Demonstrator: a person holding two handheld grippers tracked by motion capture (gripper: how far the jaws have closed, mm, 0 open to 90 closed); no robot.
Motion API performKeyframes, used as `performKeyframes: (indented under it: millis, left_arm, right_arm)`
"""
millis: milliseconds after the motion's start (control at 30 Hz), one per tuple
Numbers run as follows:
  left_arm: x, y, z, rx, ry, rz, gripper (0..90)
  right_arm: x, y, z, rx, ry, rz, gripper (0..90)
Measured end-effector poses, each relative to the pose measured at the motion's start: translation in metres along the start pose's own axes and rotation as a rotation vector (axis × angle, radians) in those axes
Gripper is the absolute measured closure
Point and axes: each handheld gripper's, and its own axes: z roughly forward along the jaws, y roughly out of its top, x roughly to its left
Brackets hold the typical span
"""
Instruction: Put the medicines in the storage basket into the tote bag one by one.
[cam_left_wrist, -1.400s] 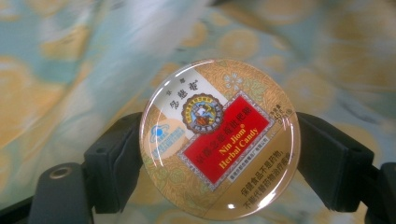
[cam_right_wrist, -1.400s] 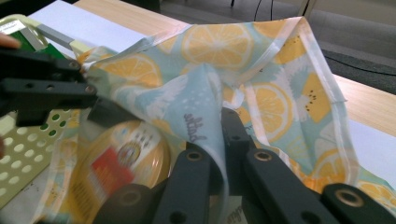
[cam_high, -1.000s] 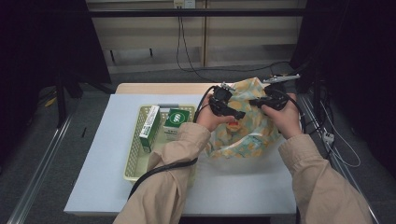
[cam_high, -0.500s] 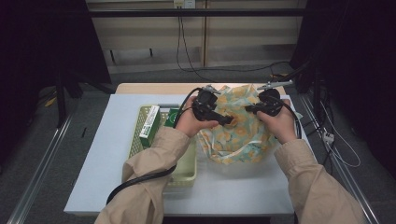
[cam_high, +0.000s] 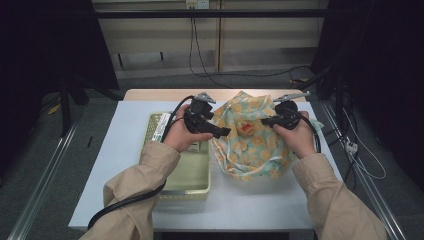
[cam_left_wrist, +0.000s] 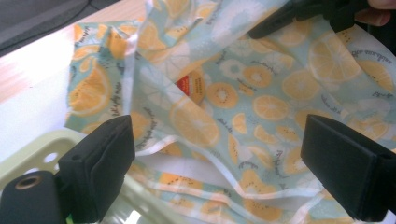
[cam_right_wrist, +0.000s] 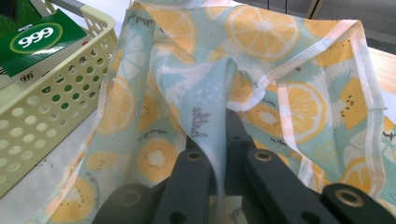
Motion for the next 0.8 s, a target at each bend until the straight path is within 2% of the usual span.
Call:
performKeyframes:
  millis: [200,367,500,533,600,800]
  left_arm:
    - [0.009,-0.014,-0.009,0.022,0.024,-0.007,10.0]
    - [0.020,-0.027,-0.015,0.024,0.045,-0.035,9.9]
    - [0.027,-0.036,-0.021,0.035,0.086,-0.043,9.9]
    - [0.029,-0.039,-0.022,0.035,0.078,-0.051,9.9]
    - [0.032,-0.042,-0.024,0.042,0.091,-0.050,9.9]
    - [0.042,-0.052,-0.029,0.049,0.132,-0.080,9.6]
  right_arm:
    - [0.003,0.000,-0.001,-0.001,0.005,-0.012,89.8]
    - [0.003,-0.003,0.000,0.000,0.004,-0.010,89.8]
    - [0.001,-0.007,0.002,0.000,0.005,0.000,89.8]
    - [0.001,-0.008,0.003,0.001,0.004,0.002,89.8]
    - [0.000,-0.009,0.003,0.001,0.003,0.006,89.8]
    - [-0.004,-0.011,0.001,-0.001,0.000,0.015,89.9]
